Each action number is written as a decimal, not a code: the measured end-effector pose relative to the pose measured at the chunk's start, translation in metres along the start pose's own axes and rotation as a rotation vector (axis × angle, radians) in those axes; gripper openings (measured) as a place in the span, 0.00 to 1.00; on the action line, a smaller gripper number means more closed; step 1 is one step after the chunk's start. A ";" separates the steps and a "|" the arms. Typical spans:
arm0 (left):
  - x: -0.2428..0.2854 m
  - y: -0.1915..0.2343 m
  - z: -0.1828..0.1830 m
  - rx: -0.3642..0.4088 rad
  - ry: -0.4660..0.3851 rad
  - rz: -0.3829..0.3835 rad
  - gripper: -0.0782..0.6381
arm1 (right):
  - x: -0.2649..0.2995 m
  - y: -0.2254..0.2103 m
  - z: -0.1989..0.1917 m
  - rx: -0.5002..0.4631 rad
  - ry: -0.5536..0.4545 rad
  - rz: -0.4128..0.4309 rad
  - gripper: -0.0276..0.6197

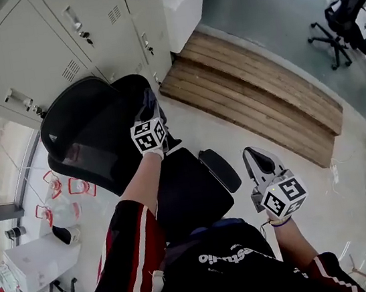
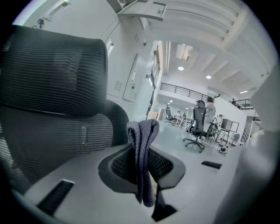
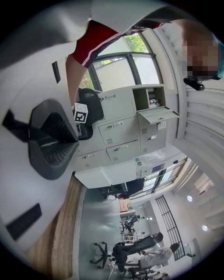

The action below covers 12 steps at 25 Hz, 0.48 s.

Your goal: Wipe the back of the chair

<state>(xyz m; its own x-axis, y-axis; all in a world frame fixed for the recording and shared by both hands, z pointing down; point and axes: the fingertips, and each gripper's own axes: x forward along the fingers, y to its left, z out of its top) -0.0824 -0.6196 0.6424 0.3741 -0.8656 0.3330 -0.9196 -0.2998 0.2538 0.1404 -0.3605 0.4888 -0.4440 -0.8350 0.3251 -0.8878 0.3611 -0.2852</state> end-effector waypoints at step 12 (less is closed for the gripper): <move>-0.167 0.073 -0.001 -0.053 -0.103 0.011 0.19 | 0.031 0.102 -0.002 -0.094 0.016 0.263 0.06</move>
<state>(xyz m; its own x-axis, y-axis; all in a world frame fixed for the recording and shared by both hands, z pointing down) -0.2118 -0.4963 0.6059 0.3474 -0.9061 0.2413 -0.9149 -0.2712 0.2989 0.0358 -0.3490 0.4713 -0.6616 -0.7013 0.2656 -0.7491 0.6016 -0.2773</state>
